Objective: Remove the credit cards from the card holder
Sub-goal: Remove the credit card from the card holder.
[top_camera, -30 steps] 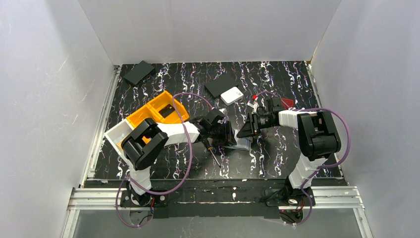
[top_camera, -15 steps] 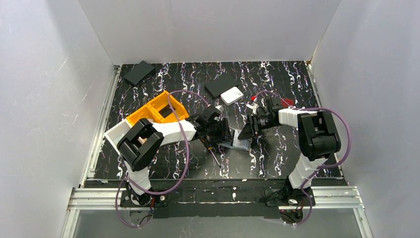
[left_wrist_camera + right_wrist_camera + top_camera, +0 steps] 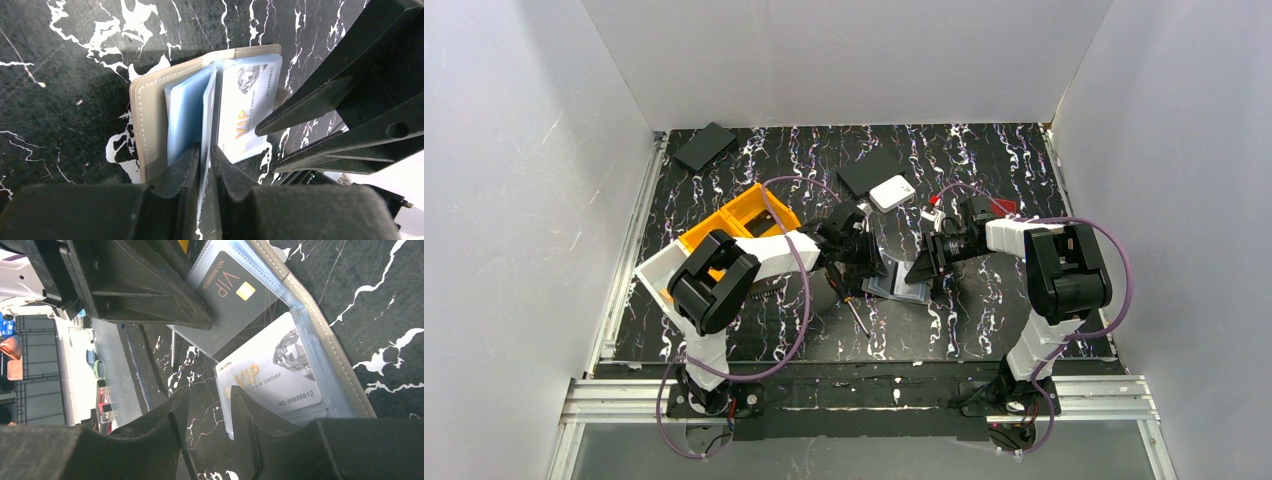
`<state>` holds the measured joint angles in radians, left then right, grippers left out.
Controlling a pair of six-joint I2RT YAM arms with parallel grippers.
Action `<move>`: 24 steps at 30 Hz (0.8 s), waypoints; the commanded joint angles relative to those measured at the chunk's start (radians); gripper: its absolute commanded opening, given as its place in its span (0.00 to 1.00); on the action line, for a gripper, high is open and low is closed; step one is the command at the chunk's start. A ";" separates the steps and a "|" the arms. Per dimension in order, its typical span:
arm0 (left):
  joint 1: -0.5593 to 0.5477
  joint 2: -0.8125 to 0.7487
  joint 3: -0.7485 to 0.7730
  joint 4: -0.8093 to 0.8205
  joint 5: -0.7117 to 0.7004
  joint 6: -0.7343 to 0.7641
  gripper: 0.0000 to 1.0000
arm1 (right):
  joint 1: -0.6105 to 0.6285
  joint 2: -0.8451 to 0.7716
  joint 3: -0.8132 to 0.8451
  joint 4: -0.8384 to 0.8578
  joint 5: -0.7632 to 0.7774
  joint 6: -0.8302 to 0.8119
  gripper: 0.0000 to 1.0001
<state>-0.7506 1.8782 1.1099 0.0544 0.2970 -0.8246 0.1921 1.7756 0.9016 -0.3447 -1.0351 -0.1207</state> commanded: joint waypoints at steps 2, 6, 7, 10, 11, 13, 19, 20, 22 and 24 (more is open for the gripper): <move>0.003 0.004 0.024 -0.003 0.054 0.024 0.04 | 0.006 -0.030 0.038 -0.027 -0.004 -0.033 0.44; 0.011 -0.056 -0.038 0.040 0.064 0.017 0.00 | 0.006 -0.044 0.053 -0.070 0.005 -0.076 0.43; 0.013 -0.083 -0.067 0.074 0.074 0.006 0.00 | 0.006 -0.053 0.057 -0.083 0.002 -0.093 0.43; 0.021 -0.152 -0.160 0.202 0.111 -0.039 0.00 | 0.006 -0.091 0.055 -0.109 -0.018 -0.144 0.45; 0.020 -0.167 -0.183 0.240 0.120 -0.048 0.00 | 0.006 -0.098 0.052 -0.109 -0.032 -0.152 0.45; 0.020 -0.188 -0.219 0.309 0.144 -0.063 0.00 | 0.006 -0.111 0.047 -0.109 -0.062 -0.160 0.45; 0.019 -0.218 -0.267 0.409 0.169 -0.100 0.00 | 0.006 -0.117 0.043 -0.108 -0.128 -0.160 0.46; 0.019 -0.223 -0.273 0.418 0.169 -0.106 0.00 | 0.006 -0.117 0.042 -0.108 -0.132 -0.160 0.46; 0.019 -0.230 -0.282 0.435 0.169 -0.114 0.00 | 0.006 -0.117 0.043 -0.109 -0.137 -0.159 0.46; 0.017 -0.235 -0.289 0.446 0.168 -0.118 0.00 | 0.006 -0.117 0.044 -0.110 -0.141 -0.159 0.46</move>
<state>-0.7345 1.7084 0.8383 0.4099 0.4374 -0.9211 0.1921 1.6836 0.9203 -0.4416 -1.1229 -0.2600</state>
